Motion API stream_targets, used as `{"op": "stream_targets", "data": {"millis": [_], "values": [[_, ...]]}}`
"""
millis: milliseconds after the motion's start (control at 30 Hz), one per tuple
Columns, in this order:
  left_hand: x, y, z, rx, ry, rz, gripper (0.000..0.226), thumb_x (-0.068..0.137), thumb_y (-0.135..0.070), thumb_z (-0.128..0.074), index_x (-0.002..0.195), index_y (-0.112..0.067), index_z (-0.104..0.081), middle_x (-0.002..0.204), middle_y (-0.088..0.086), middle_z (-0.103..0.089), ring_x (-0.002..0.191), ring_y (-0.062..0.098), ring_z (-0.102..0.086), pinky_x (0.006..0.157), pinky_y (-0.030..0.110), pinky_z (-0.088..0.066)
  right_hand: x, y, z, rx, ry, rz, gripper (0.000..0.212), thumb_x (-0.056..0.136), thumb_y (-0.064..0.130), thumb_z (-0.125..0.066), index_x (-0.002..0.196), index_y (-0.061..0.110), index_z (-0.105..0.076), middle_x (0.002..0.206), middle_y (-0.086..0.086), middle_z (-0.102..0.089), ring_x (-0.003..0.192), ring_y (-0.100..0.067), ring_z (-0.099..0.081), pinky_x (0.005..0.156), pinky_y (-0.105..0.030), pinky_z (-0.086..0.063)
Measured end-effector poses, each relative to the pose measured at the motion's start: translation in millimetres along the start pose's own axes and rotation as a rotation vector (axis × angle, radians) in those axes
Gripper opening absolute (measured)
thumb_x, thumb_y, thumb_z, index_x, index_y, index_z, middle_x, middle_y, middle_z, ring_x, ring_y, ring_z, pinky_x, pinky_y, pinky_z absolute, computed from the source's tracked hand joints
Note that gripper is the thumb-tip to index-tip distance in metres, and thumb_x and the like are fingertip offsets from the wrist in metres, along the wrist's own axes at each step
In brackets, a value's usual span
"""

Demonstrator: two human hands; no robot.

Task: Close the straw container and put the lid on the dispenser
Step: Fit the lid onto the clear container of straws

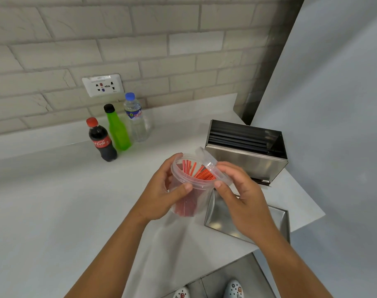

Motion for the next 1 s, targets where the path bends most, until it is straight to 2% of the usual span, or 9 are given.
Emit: {"op": "stream_targets", "data": {"millis": [67, 133, 267, 333, 533, 700, 767, 867, 1000], "values": [[0.1, -2.1, -3.5, -0.017, -0.003, 0.008, 0.072, 0.088, -0.048, -0.073, 0.15, -0.028, -0.043, 0.134, -0.023, -0.063, 0.13, 0.004, -0.059, 0.098, 0.013, -0.048, -0.7, -0.2, -2.0, 0.032, 0.023, -0.017, 0.032, 0.099, 0.02, -0.064, 0.129, 0.029, -0.065, 0.14, 0.007, -0.063, 0.13, 0.002, -0.057, 0.093, -0.006, -0.047], [0.5, -4.3, -6.3, -0.031, -0.003, 0.02, 0.069, 0.091, -0.046, -0.068, 0.15, -0.025, -0.041, 0.132, -0.026, -0.063, 0.127, 0.001, -0.059, 0.096, 0.011, -0.048, 0.1, 0.4, -3.0, 0.062, 0.056, -0.027, 0.034, 0.097, 0.029, -0.062, 0.131, 0.03, -0.063, 0.141, 0.009, -0.063, 0.132, -0.002, -0.057, 0.094, -0.01, -0.05], [0.8, -14.0, -10.3, -0.023, 0.029, 0.009, 0.085, 0.089, -0.069, -0.062, 0.155, -0.023, -0.036, 0.135, -0.025, -0.06, 0.13, 0.003, -0.057, 0.098, 0.012, -0.047, 1.8, 2.4, -1.9, 0.088, 0.114, -0.007, 0.04, 0.099, 0.034, -0.064, 0.138, 0.023, -0.061, 0.137, 0.009, -0.065, 0.131, -0.011, -0.059, 0.096, -0.014, -0.05], [0.1, -17.0, -14.3, -0.008, 0.067, 0.001, 0.087, 0.089, -0.072, -0.058, 0.157, -0.024, -0.033, 0.136, -0.023, -0.06, 0.132, 0.007, -0.057, 0.098, 0.013, -0.047, 1.8, 3.5, -3.3, 0.064, 0.132, 0.015, 0.043, 0.098, 0.037, -0.068, 0.138, 0.023, -0.06, 0.133, 0.009, -0.066, 0.129, -0.016, -0.061, 0.1, -0.019, -0.05], [-2.2, -22.1, -21.7, -0.031, 0.061, 0.021, 0.094, 0.087, -0.076, -0.056, 0.161, -0.027, -0.027, 0.137, -0.025, -0.059, 0.124, 0.0, -0.062, 0.095, 0.011, -0.048, 1.4, 3.0, -5.4, 0.074, 0.108, 0.015, 0.047, 0.093, 0.042, -0.069, 0.135, 0.026, -0.06, 0.127, 0.005, -0.068, 0.121, -0.024, -0.064, 0.098, -0.032, -0.055], [-8.1, -23.4, -26.8, -0.081, 0.105, 0.091, 0.069, 0.091, -0.076, -0.046, 0.151, -0.048, -0.028, 0.132, -0.04, -0.058, 0.123, -0.012, -0.058, 0.089, 0.005, -0.048, 0.2, -0.4, -3.0, 0.087, 0.111, -0.011, 0.049, 0.092, 0.053, -0.068, 0.135, 0.029, -0.06, 0.125, 0.006, -0.068, 0.118, -0.021, -0.065, 0.094, -0.024, -0.054], [-11.2, -22.6, -27.4, -0.111, 0.11, 0.127, 0.064, 0.088, -0.08, -0.047, 0.145, -0.055, -0.033, 0.128, -0.039, -0.059, 0.12, -0.01, -0.061, 0.085, 0.007, -0.052, -1.6, -3.5, -1.7, 0.09, 0.126, -0.028, 0.051, 0.091, 0.058, -0.066, 0.134, 0.03, -0.061, 0.122, 0.008, -0.069, 0.115, -0.019, -0.067, 0.091, -0.021, -0.054], [-16.7, -17.4, -30.8, -0.128, 0.117, 0.155, 0.059, 0.091, -0.075, -0.049, 0.144, -0.055, -0.033, 0.126, -0.036, -0.059, 0.117, -0.005, -0.065, 0.082, 0.013, -0.056, -4.5, -8.4, -1.5, 0.104, 0.156, -0.054, 0.048, 0.092, 0.058, -0.065, 0.131, 0.031, -0.062, 0.115, 0.011, -0.071, 0.109, -0.017, -0.069, 0.087, -0.021, -0.055], [-22.0, -13.2, -32.9, -0.109, 0.14, 0.172, 0.073, 0.088, -0.08, -0.048, 0.153, -0.061, -0.019, 0.135, -0.04, -0.053, 0.12, -0.013, -0.061, 0.079, 0.007, -0.054, -8.4, -14.4, -3.1, 0.092, 0.161, -0.035, 0.042, 0.097, 0.051, -0.061, 0.131, 0.027, -0.063, 0.112, 0.008, -0.072, 0.105, -0.016, -0.07, 0.086, -0.019, -0.054]]}}
Point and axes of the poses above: each hand's wrist, its own x-axis towards the middle knuckle, its own z-axis out of the back of the hand, y = z × x, the point moved 3 cm from there along x, towards the middle knuckle
